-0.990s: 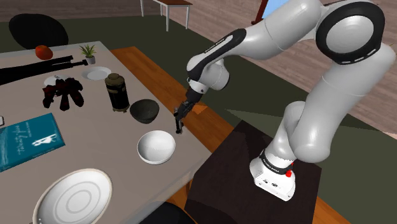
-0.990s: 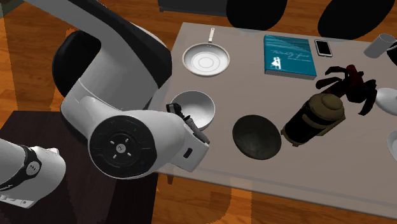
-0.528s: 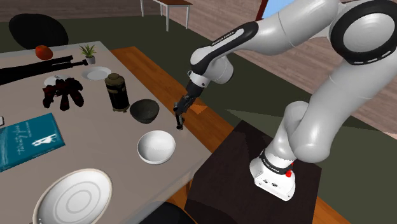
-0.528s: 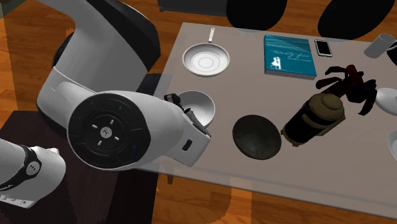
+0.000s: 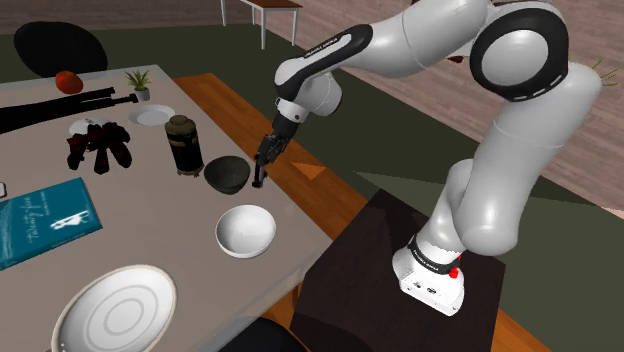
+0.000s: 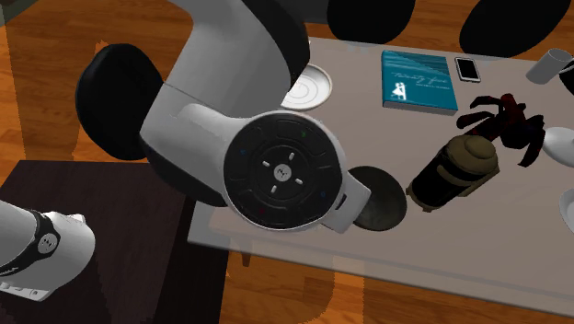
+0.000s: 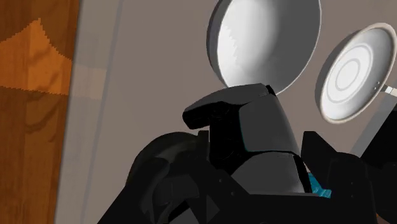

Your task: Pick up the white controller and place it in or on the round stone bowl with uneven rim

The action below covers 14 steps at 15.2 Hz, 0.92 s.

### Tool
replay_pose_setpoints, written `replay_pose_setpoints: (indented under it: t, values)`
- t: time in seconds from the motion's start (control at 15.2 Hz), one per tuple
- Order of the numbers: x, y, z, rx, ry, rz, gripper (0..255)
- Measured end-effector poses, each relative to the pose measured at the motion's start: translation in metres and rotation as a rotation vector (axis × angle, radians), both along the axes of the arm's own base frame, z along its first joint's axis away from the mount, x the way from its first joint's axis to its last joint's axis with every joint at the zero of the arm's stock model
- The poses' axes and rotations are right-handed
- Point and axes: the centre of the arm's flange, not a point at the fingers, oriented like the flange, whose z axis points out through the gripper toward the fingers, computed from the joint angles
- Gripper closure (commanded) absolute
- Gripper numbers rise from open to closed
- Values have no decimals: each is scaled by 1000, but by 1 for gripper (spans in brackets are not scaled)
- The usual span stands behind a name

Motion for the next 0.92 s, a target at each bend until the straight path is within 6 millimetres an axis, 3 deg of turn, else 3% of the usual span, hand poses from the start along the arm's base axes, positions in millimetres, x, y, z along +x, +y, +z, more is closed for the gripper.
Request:
replay_pose_setpoints:
  t: [0.92]
  values:
    - [182,27,17,-1,0,-1,255]
